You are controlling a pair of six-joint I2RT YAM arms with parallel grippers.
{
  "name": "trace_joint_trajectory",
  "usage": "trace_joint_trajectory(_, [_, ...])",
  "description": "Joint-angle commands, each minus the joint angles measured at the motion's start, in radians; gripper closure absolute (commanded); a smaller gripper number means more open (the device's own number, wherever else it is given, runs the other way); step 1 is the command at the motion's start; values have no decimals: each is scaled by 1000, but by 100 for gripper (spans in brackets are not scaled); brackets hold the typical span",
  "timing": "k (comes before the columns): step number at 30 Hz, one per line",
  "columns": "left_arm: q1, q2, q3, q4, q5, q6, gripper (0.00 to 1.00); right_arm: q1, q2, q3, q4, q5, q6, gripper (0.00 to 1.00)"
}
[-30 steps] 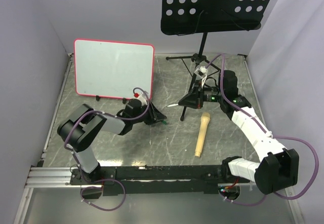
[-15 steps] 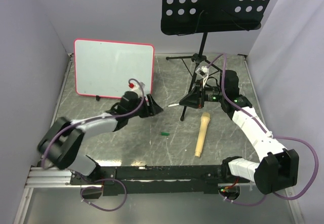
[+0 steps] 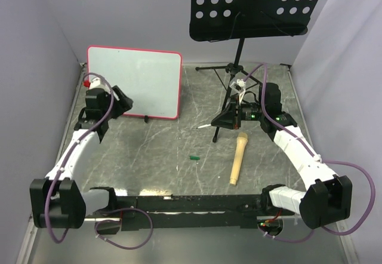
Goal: Write a sentence on the whiteboard
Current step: Adjust the whiteboard at the corner of the board.
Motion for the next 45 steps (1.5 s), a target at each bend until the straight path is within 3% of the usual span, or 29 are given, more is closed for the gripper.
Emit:
trace_joint_trajectory(1, [52, 60, -16, -69, 0, 58, 32, -7, -25, 5, 18, -39, -27, 100])
trace_joint_trajectory(4, [36, 151, -13, -46, 18, 50, 41, -8, -19, 12, 8, -45, -29, 100])
trace_joint_trajectory(8, [-59, 273, -16, 17, -54, 29, 42, -8, -20, 13, 6, -50, -27, 100])
trace_joint_trajectory(19, [-176, 551, 125, 46, -204, 39, 48, -20, -11, 18, -3, -57, -27, 100])
trace_joint_trajectory(29, [-253, 643, 200, 16, -313, 67, 61, -24, 16, 21, -9, -67, -29, 100])
trace_joint_trajectory(31, [-271, 663, 216, 10, -336, 55, 75, -24, 18, 22, -12, -65, -27, 100])
trace_joint_trajectory(39, [-326, 709, 282, -20, -364, -17, 79, -27, 24, 24, -15, -67, -55, 100])
trace_joint_trajectory(45, [-357, 810, 433, -64, -350, -39, 79, -31, 21, 27, -17, -68, -56, 100])
